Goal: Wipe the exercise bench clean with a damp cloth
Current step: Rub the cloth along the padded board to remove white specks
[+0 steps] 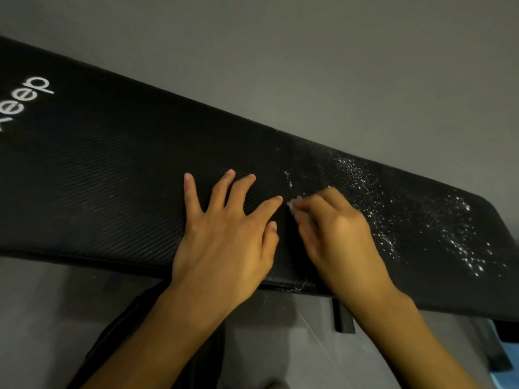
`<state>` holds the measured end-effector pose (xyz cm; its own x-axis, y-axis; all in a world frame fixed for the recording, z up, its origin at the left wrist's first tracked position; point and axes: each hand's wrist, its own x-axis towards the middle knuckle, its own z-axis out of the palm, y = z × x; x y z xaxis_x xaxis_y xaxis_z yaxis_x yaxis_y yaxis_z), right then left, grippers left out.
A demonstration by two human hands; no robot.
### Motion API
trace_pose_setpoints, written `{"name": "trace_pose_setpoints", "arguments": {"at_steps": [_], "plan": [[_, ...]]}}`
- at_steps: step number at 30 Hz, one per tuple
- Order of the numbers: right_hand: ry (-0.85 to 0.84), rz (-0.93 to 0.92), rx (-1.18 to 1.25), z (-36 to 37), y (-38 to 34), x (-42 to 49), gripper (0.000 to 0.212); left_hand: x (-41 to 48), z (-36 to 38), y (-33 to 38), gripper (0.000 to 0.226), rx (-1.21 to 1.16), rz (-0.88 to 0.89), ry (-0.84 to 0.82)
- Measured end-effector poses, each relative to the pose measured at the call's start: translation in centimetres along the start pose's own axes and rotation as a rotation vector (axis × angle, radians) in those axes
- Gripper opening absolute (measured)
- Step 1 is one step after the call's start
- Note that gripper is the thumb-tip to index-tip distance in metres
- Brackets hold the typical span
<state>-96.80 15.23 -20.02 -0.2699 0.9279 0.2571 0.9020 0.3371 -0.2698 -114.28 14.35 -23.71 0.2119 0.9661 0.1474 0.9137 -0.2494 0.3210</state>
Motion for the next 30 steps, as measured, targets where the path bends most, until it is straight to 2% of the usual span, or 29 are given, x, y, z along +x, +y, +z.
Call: {"name": "trace_pose_setpoints", "arguments": {"at_steps": [5,12,18,24,28,30], "plan": [[-0.093,-0.074,0.131,-1.9,-1.2,-5.1,0.012,-0.1,0.1,0.1,0.05,-0.01,-0.009,0.014],[0.014,0.005,0.027,0.3,0.8,2.0,0.015,-0.1,-0.1,0.3,0.051,0.022,-0.019,0.002],[-0.103,-0.073,0.16,-1.8,-1.2,-4.8,0.013,-0.2,0.1,0.2,0.05,-0.014,-0.016,0.022],[-0.032,-0.034,0.11,-1.1,-0.2,-2.3,0.013,-0.3,-0.1,0.2,0.05,-0.001,-0.013,0.005],[-0.103,-0.129,0.169,-1.7,-0.4,-5.1,0.016,-0.3,0.0,0.1,0.05,-0.014,-0.007,0.007],[-0.074,-0.178,0.109,-2.2,0.2,-7.7,0.017,-0.3,0.0,0.1,0.049,-0.022,-0.006,0.016]]}}
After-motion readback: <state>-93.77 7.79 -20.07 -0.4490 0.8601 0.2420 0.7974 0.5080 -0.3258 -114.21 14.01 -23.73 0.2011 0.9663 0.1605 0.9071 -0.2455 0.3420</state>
